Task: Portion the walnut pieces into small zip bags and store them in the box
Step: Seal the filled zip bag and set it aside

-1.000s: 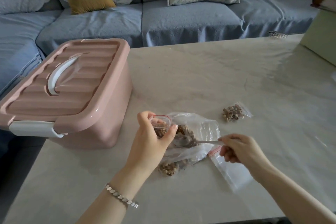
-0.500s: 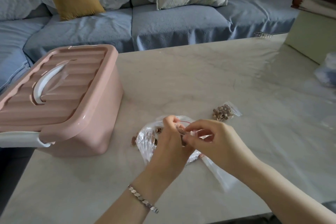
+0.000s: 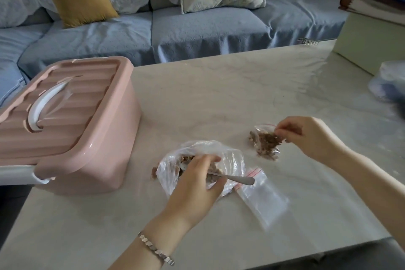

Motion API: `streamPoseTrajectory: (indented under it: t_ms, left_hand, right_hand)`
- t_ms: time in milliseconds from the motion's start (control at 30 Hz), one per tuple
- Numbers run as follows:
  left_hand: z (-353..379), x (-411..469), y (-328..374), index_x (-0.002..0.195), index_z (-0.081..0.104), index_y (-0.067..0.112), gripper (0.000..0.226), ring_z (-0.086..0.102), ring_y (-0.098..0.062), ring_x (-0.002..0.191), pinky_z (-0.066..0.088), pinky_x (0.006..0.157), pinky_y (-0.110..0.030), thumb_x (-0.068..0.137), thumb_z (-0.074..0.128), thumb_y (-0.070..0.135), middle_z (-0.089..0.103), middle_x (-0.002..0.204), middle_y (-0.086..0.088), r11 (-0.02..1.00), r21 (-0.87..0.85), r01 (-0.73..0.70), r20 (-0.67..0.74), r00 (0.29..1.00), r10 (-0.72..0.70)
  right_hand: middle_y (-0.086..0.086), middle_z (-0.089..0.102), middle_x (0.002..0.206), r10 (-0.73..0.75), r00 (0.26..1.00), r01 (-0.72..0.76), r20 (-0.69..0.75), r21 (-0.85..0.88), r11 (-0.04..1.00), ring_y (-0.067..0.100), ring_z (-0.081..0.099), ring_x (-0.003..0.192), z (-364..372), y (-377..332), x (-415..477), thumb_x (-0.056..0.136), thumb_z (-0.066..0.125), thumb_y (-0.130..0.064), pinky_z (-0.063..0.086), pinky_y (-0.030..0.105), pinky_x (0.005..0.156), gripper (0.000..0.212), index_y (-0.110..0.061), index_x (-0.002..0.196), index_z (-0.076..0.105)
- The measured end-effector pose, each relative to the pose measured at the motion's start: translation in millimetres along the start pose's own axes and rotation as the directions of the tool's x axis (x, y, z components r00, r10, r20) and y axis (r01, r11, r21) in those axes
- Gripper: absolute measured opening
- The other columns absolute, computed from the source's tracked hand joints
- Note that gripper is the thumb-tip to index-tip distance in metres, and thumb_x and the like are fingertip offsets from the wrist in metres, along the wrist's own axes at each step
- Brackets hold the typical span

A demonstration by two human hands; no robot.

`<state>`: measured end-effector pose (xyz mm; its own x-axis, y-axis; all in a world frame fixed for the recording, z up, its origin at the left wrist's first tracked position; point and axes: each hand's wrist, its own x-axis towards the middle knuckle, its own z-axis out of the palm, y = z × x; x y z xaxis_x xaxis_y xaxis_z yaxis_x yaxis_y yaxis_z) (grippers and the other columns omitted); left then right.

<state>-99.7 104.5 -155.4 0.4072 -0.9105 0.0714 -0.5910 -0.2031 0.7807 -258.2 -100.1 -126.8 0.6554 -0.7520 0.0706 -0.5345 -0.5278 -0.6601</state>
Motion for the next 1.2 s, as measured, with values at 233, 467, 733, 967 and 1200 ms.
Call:
streamPoseTrajectory:
  t_ms: [233,467,733,967,1200]
  left_hand:
    - [-6.8,-5.9,-22.1,0.109,0.060,0.022,0.023,0.048,0.003,0.104,0.029,0.085,0.001,0.086,0.062,0.021,0.051,0.110,0.019,0.975,0.222,-0.029,-0.064,0.997,0.044]
    - [-8.8,-7.4,-31.7,0.103,0.064,0.018,0.020,0.048,0.004,0.100,0.028,0.084,0.003,0.083,0.066,0.015,0.055,0.102,0.018,0.974,0.228,0.003,-0.112,0.993,0.023]
    - [-7.4,-10.0,-31.7,0.099,0.065,0.019,0.019,0.040,0.022,0.101,0.027,0.083,0.005,0.082,0.067,0.011,0.053,0.101,0.025,0.988,0.155,-0.019,-0.138,0.990,0.040]
    - [-17.1,-16.3,-29.9,0.098,0.065,0.019,0.018,0.042,0.018,0.100,0.028,0.082,0.004,0.082,0.066,0.010,0.054,0.100,0.023,0.988,0.155,-0.027,-0.144,0.988,0.049]
    - [-16.2,-13.0,-14.9,0.102,0.063,0.024,0.021,0.045,0.014,0.102,0.030,0.079,0.005,0.084,0.065,0.014,0.057,0.100,0.022,0.998,0.068,0.010,-0.145,0.989,0.000]
  right_hand:
    - [0.003,0.064,0.077,0.086,0.993,-0.075,0.082,-0.126,0.989,0.022,0.057,0.077,30.2,46.7,36.7,0.086,0.060,-0.006,0.038,0.022,0.068,0.009,-0.010,0.087,0.067]
    - [0.011,0.061,0.112,0.140,0.987,-0.149,-0.081,-0.120,0.981,0.029,0.053,0.107,39.3,53.4,22.9,0.084,0.061,-0.004,0.037,0.029,0.089,0.029,-0.007,0.112,0.062]
    - [-0.005,0.049,0.097,0.235,0.949,-0.196,0.211,-0.190,0.962,0.014,0.049,0.087,80.0,37.6,-33.7,0.070,0.076,-0.042,0.038,0.022,0.074,0.056,-0.018,0.117,0.056]
    - [-0.004,0.056,0.069,0.405,0.908,-0.407,0.102,-0.007,0.913,0.011,0.051,0.061,92.0,44.5,-33.9,0.066,0.081,-0.022,0.039,0.021,0.049,0.032,-0.018,0.090,0.060]
    - [-0.007,0.069,0.064,0.347,0.935,-0.333,-0.065,0.164,0.928,0.018,0.063,0.068,39.4,25.2,-45.1,0.065,0.082,-0.010,0.039,0.008,0.053,0.029,-0.032,0.061,0.063]
